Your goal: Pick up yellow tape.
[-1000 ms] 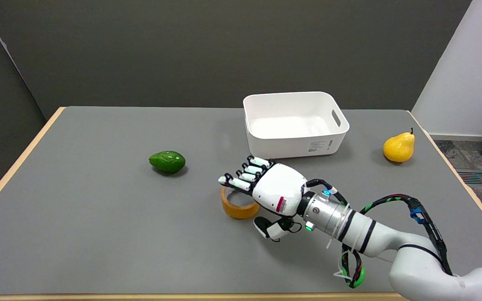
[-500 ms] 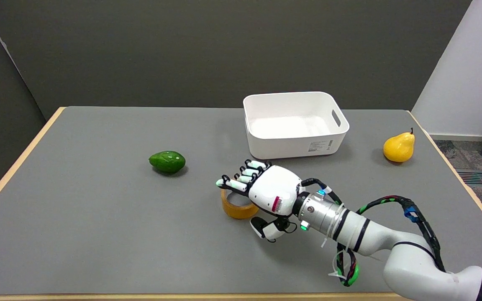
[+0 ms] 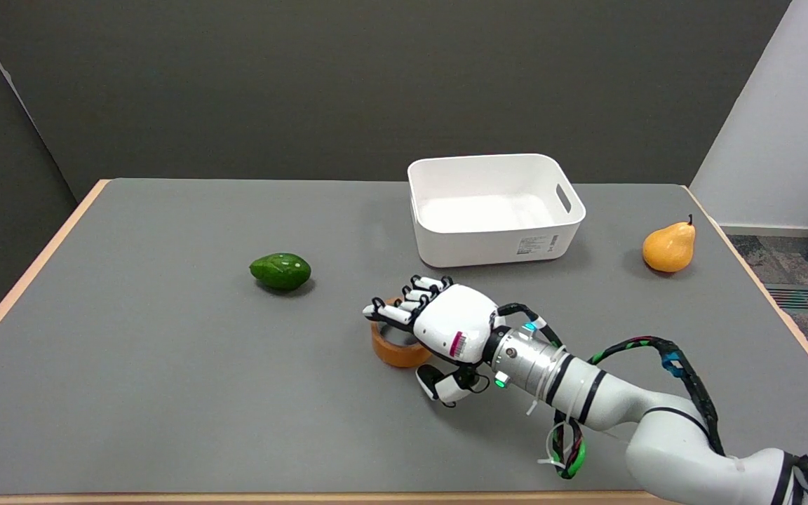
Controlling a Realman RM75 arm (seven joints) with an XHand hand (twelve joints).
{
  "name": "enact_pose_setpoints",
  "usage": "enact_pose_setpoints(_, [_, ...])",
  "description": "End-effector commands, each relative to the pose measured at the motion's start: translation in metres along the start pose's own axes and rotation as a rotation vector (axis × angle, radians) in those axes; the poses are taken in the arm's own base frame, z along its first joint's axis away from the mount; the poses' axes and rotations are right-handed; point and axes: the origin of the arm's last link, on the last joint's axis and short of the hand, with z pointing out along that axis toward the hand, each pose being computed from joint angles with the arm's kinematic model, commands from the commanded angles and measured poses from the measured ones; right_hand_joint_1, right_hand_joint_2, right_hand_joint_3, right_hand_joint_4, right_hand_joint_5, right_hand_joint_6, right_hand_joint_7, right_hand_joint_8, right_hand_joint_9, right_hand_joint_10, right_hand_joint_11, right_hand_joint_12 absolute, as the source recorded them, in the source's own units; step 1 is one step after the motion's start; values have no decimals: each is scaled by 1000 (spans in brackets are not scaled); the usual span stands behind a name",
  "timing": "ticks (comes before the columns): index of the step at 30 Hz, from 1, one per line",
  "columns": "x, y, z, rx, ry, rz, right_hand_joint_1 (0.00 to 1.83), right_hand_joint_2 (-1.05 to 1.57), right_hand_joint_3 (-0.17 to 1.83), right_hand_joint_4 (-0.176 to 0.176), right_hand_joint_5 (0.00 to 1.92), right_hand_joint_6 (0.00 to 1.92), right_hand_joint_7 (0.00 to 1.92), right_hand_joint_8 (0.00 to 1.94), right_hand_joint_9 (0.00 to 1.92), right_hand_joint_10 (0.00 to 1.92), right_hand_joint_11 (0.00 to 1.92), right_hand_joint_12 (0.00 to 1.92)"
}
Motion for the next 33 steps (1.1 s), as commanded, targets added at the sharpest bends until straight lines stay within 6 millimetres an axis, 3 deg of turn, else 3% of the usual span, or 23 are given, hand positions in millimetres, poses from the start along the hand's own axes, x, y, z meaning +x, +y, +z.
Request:
enact_pose_setpoints(1, [-17,9,10,-51,-18,48,1006,689,994,72,132,397,577,851,415,825,207,1216])
enact_pose_setpoints(3, [-16,9,10,-53,-8,49,1008,700,985,72,141,401,614,931,434,853,211,1223])
enact_pose_setpoints(4, [-15,9,10,-54,-5,48,1072,761,873,70,152,415,659,1041,462,907,218,1230])
enact_pose_setpoints(5, [-14,10,11,-55,1,47,1235,910,593,66,174,449,744,1260,518,1024,234,1245])
enact_pose_setpoints(6, [-13,10,11,-56,4,46,1331,991,442,63,197,475,794,1394,561,1108,250,1259])
enact_pose_setpoints(10, [-9,13,12,-65,19,43,1335,950,522,69,260,599,804,1409,650,1230,322,1340])
enact_pose_setpoints(17, [3,20,15,-79,64,30,1340,921,564,71,272,637,823,1399,684,1278,346,1376])
enact_pose_setpoints(20, [25,26,14,-92,132,5,1342,908,583,70,281,659,831,1395,700,1299,354,1385])
enact_pose_setpoints(25, [85,34,3,-96,314,-49,1344,897,598,68,297,686,838,1389,714,1314,372,1403])
enact_pose_setpoints(30, [118,46,-2,-110,464,-59,1346,891,607,68,312,718,843,1387,724,1321,393,1426])
enact_pose_setpoints(33, [128,52,-1,-119,494,-97,1346,887,610,68,315,723,845,1384,728,1325,404,1440])
